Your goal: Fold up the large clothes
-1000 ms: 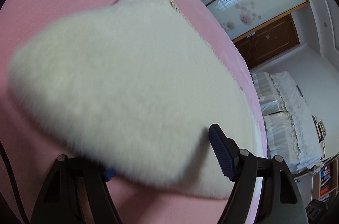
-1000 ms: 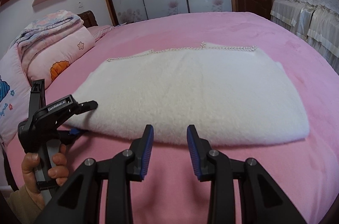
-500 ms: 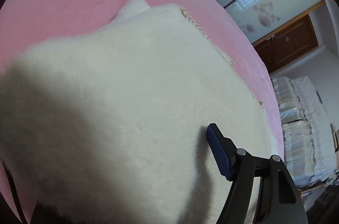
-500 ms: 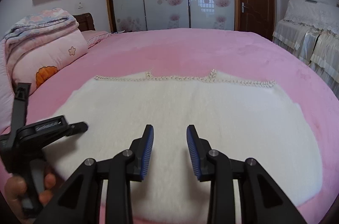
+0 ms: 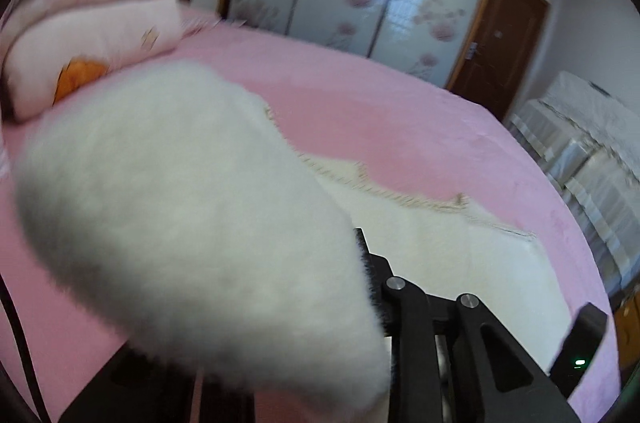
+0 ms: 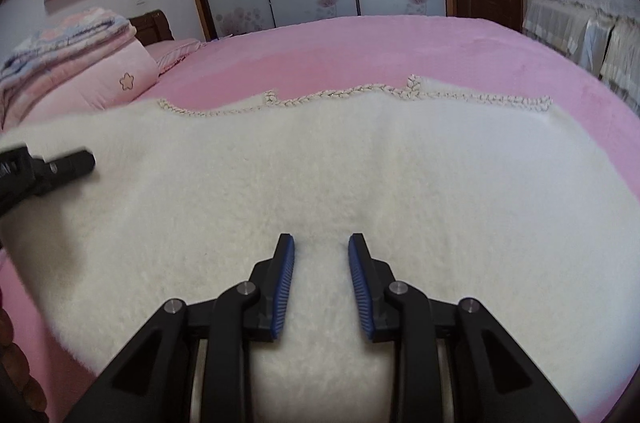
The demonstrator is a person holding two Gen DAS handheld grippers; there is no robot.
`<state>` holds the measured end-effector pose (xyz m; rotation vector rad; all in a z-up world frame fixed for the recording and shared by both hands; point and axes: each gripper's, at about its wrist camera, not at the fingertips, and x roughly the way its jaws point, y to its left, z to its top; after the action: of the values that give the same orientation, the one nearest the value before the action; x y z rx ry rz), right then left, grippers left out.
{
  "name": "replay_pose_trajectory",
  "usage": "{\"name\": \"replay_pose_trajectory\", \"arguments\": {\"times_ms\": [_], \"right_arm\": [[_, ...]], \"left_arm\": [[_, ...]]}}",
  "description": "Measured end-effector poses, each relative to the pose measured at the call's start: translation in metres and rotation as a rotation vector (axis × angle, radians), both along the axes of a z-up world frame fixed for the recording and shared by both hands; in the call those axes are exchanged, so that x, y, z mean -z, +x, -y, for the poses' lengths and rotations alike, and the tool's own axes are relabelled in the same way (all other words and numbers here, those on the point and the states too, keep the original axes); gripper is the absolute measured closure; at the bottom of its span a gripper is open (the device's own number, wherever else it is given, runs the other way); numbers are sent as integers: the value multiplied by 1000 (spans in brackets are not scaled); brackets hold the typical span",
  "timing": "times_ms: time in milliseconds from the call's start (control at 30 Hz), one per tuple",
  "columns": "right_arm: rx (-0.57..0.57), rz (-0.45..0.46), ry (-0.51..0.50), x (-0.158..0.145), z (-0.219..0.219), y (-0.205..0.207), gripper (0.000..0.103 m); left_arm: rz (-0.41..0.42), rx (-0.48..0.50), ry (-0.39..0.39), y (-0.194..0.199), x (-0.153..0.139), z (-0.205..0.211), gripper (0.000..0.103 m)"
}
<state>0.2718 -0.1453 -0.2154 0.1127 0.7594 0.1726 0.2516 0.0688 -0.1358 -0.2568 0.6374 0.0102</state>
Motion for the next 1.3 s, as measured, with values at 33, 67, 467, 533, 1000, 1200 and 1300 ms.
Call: {"name": "replay_pose_trajectory", "arguments": {"times_ms": [33,67,467,533,1000,1200,1300], "right_arm": [[2,0,15,0,2,0,75],[4,-1,31,0,3,0,75],[76,-85,375,-9,86,-41,82],[141,-79,342,-12,109,-65,82],[276,-114,330,-6,181,-113,81],[321,-97,327,-8,194,-120,81],[348,-133,280,-4,198,-118,80]], "left_arm": [[24,29,22,-1,-10,10,80],[53,64,42,-4,-20,26,80],[19,467,-1,0,-22,187,80],[-15,519,-4,1,-6,214,80],[23,583,195,-24,5,279,79],[21,671,220,-47,19,305,79],[-85,654,286,-48,56,318,69]]}}
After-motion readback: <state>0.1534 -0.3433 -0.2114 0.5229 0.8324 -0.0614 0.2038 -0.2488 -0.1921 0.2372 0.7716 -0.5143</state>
